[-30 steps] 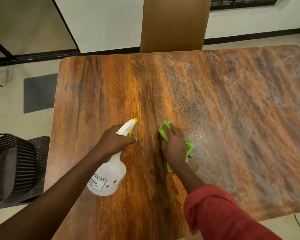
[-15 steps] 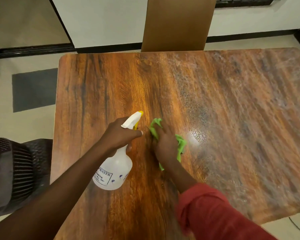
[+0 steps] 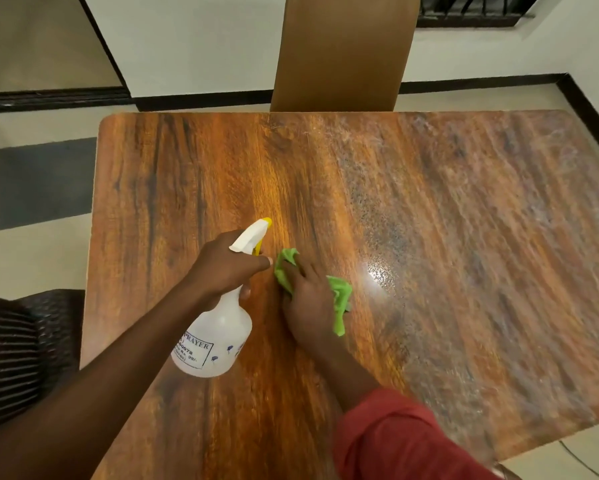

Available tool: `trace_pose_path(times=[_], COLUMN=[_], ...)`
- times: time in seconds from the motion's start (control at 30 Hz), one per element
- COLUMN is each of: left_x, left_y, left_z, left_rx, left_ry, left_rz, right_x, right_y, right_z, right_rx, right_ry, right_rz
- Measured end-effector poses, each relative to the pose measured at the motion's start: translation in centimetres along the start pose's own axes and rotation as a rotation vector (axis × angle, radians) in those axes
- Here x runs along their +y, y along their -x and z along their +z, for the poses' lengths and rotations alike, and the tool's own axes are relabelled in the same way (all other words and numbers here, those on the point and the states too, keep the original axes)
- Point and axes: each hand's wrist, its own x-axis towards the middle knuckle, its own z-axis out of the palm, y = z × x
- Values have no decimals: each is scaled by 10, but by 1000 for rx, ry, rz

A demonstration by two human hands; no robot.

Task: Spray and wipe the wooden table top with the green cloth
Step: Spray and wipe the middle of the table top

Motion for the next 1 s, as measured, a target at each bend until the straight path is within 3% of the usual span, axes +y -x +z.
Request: trace_pose_path(times=[0.1,0.3,0.47,0.53,0.7,0.8,1.0], left_x=[7,0,5,10,17,16,25], left_y=[-3,-6,-17,-19,-24,-29,-42], left_z=[4,3,16,24,33,34,43], left_rx=[40,65,100,94,96,111,143], left_ry=[2,-19,51,71,34,14,6], left_rz=[26,11,-13,-23,-15,-37,-39], right_x=[15,63,14,23,71,67,37], right_y=[-16,-58,-44,-48,-95,-112,-90], right_z=[-7,-30,-7,-10,-44,-45,-17], right_rx=[-4,105,-53,-78,59,57,-80], right_ry=[-18,13,-13,-18,-39,-6,-4], right_rz=[-116,143,-220,-270,26,82,-229])
